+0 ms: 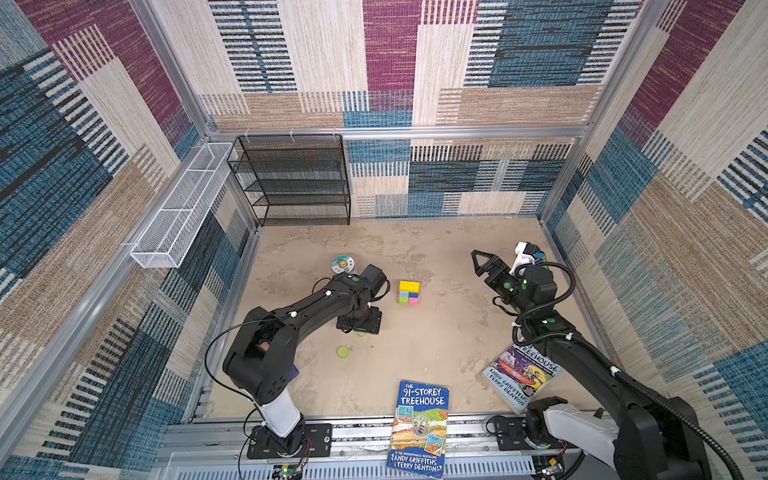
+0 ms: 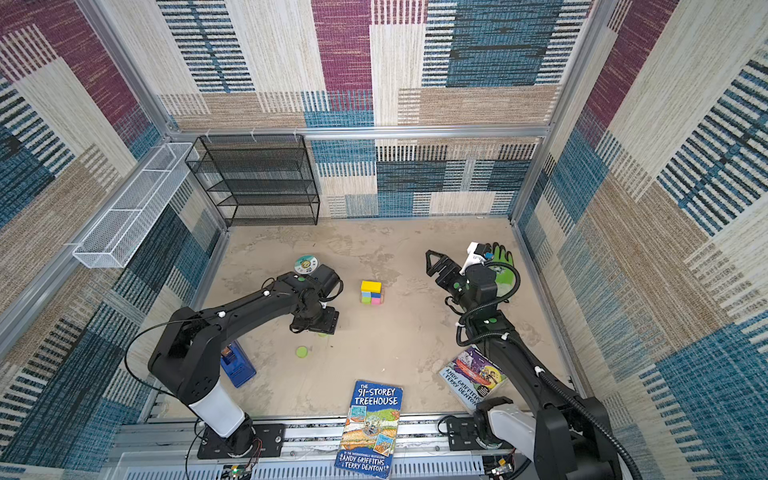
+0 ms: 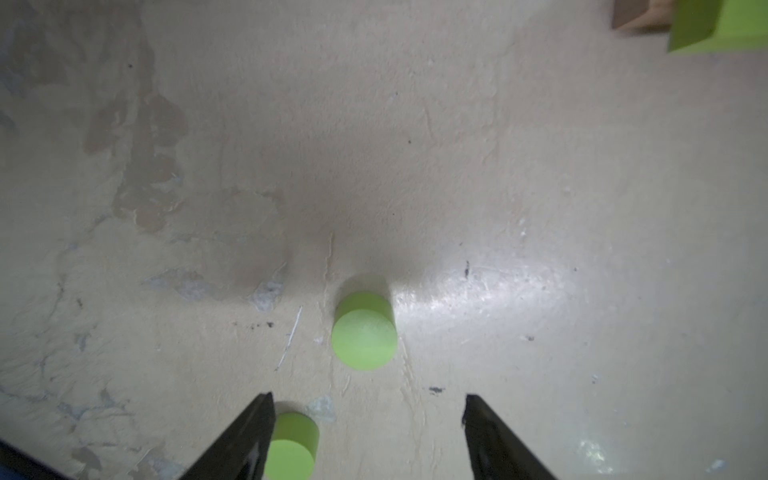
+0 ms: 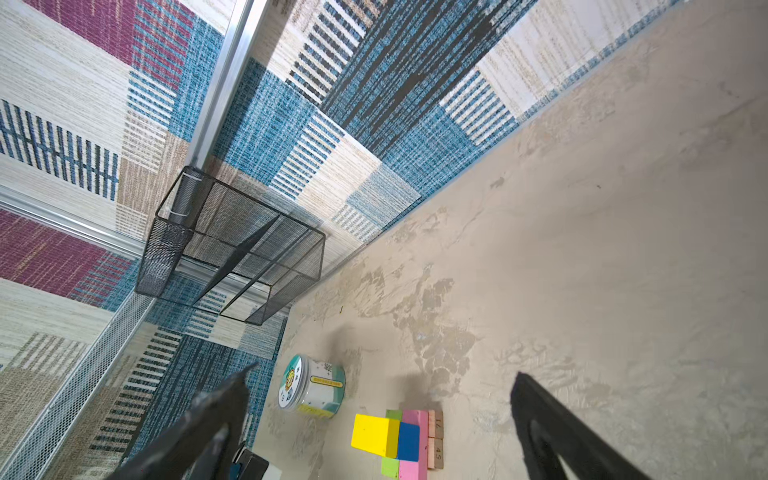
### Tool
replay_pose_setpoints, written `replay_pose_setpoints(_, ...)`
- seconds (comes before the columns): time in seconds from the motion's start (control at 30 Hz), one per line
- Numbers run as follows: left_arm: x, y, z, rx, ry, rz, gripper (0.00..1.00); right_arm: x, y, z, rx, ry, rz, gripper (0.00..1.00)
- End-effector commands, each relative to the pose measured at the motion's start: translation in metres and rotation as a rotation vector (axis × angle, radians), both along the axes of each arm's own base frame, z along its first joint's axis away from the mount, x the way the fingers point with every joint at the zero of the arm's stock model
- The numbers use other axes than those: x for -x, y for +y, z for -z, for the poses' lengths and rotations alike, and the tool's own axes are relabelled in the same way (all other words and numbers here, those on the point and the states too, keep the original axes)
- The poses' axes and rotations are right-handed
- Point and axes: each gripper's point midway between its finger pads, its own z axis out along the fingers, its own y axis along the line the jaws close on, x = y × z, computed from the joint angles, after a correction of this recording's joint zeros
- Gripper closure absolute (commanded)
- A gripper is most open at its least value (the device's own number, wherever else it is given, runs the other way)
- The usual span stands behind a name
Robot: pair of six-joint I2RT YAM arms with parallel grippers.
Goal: Build the wood block tower
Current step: 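Move the left gripper down to a green cylinder while the right arm withdraws, then close the left gripper on the green cylinder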
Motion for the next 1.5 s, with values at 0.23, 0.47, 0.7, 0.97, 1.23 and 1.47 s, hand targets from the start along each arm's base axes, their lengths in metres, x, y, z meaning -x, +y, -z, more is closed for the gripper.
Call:
replay_pose_setpoints(0.23, -0.009, 0.006, 0.008, -0.036, -0.049, -0.065, 0.32, -0.001, 0.000, -0.006, -0.028, -0.029, -0.007, 0.00)
replay_pose_setpoints(0.47, -0.010, 0.002, 0.017, -0.019, -0.044, -0.077, 0.35, -0.002, -0.001, -0.004, -0.024, -0.026, -0.004, 0.00)
replay_pose_setpoints(0.7, -0.012, 0.001, 0.020, -0.010, -0.054, -0.087, 0.40, -0.002, -0.003, -0.003, -0.020, -0.020, 0.004, 0.00)
replay_pose_setpoints(0.97, -0.010, 0.003, 0.025, -0.022, -0.048, -0.096, 0.43, -0.003, -0.003, 0.000, -0.020, -0.013, 0.003, 0.00)
replay_pose_setpoints(1.23, -0.010, 0.005, 0.030, -0.036, -0.037, -0.101, 0.52, -0.004, -0.005, 0.001, -0.020, -0.011, 0.007, 0.01)
replay_pose_setpoints(1.47, -0.010, 0.005, 0.031, -0.033, -0.040, -0.107, 0.58, -0.004, -0.004, 0.002, -0.020, -0.008, 0.005, 0.00)
